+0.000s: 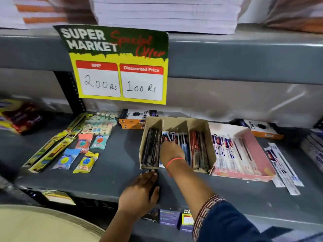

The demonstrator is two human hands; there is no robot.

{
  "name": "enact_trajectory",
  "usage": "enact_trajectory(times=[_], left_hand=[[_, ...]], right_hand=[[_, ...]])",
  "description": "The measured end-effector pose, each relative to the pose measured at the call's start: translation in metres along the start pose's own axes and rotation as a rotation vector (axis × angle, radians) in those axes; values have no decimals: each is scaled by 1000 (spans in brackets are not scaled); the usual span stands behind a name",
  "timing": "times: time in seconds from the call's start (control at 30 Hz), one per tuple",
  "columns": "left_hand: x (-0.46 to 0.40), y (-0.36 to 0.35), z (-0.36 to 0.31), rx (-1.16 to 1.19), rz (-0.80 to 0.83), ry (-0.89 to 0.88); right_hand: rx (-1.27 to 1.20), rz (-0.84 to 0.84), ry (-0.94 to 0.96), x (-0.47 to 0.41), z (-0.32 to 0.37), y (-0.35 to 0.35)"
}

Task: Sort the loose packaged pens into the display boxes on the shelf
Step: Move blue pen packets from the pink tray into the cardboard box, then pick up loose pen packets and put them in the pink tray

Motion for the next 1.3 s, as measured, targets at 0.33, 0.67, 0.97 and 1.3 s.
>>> enact_trajectory(times=[0.33, 0.67, 0.97, 1.3], left_hand=[[-1, 0, 0, 0, -19, -5], [-4, 5, -7, 38, 121, -5], [-28, -16, -77, 103, 287, -189], [-77, -41, -128, 8, 349, -285]], right_hand=[[75, 50, -107, -17, -18, 0], [223, -224, 78, -1, -21, 14], [34, -439, 60, 6, -78, 51], [-342, -629, -452, -4, -239, 89]])
Point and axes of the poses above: each hand's wrist, its own x-axis away from the middle knuckle, its own y-axis out of the back of the hand, z = x × y, the point moved 1 cm from there along -x, towards the middle knuckle, and after that the axes turned 11 degrees about -y, right-handed, at the moved point
